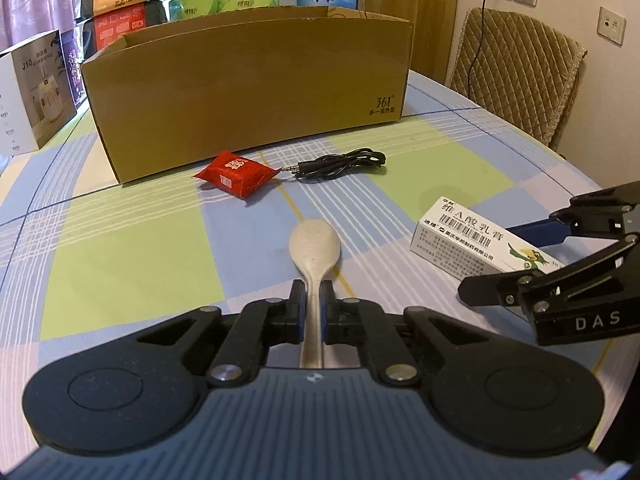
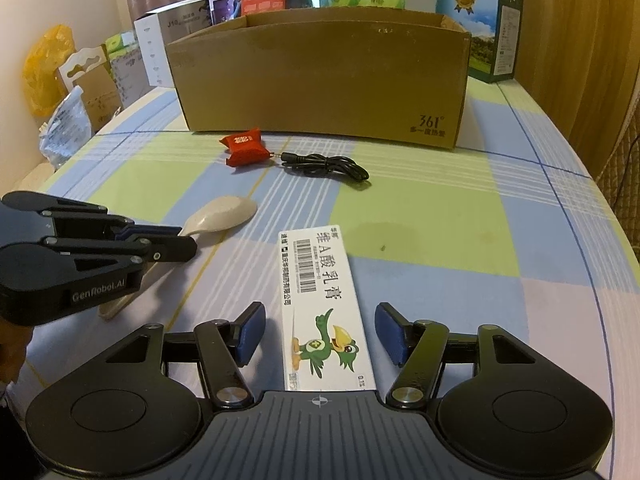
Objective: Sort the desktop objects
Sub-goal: 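Lift the spoon and ointment box and carry both toward the cardboard box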
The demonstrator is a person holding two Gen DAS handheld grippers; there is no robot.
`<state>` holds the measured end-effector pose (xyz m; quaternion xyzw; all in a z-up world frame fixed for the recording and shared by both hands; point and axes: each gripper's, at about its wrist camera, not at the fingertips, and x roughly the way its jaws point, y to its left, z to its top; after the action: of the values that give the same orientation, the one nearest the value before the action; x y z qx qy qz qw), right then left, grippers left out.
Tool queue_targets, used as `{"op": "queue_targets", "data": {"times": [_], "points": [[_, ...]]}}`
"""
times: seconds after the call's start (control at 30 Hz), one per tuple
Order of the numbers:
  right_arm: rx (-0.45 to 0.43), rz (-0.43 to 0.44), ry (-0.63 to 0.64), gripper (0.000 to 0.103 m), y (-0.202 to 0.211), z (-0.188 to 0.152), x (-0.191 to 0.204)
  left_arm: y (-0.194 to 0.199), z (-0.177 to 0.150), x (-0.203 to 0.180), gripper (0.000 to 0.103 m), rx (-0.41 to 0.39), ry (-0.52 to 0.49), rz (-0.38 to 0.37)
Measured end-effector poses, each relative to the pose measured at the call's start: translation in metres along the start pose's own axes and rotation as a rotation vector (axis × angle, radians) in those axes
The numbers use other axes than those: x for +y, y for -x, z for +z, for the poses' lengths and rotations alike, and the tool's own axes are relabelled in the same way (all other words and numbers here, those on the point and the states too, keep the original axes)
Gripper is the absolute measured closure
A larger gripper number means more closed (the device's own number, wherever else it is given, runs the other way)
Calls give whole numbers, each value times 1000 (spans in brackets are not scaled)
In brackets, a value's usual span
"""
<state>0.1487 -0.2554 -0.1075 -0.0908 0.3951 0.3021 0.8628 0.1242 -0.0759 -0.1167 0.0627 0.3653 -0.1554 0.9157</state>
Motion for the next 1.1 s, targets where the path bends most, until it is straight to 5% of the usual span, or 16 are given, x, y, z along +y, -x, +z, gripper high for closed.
{"op": "queue_targets", "data": {"times": [0.2, 0.37, 1.1], "points": [[-4, -4, 16, 46, -2, 1, 3, 1, -1, 1, 99, -8, 19, -4], [-5, -29, 40, 67, -4, 3, 6, 2, -1, 0, 99, -8, 22, -8], [-70, -47, -16, 68, 37, 26, 2, 35, 17, -13, 99, -62, 57, -4]]}}
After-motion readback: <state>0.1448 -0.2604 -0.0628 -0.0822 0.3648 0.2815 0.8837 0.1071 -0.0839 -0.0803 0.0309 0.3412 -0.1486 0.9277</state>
